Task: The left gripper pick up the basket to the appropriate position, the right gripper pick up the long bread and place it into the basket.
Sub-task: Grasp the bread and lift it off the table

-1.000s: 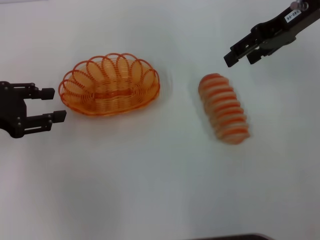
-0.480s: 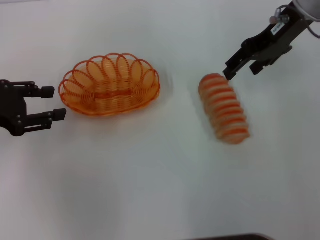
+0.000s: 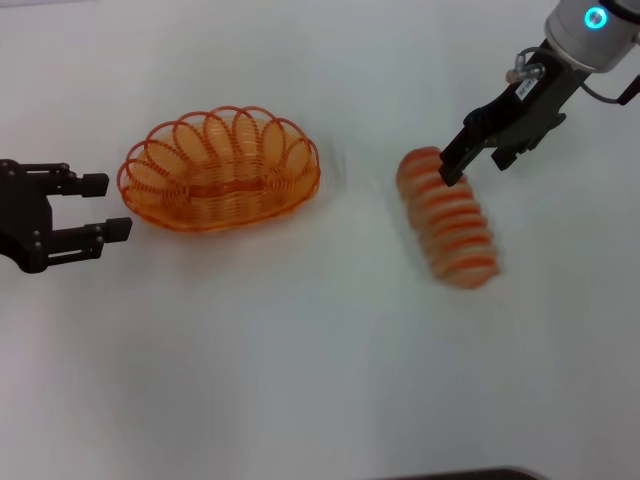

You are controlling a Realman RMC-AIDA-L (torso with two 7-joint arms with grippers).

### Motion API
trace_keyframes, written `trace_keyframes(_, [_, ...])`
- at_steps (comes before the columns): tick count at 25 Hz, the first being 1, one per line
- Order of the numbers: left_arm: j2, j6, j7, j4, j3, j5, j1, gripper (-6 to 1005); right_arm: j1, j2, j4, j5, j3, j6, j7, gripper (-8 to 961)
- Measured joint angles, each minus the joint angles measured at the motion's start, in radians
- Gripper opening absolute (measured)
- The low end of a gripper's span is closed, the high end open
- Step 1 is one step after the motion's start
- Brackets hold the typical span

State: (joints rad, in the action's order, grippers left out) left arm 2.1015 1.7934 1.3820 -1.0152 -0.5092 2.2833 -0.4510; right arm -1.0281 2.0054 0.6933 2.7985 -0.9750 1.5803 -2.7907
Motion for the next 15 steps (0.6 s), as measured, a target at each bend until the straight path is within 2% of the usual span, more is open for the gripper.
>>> trace_keyframes(15, [0.001, -0.004, -0.001, 0.005, -0.005, -0.001, 0.0, 566, -0.05, 0.034, -0.069, 0.018, -0.041, -0.057, -0.003, 819])
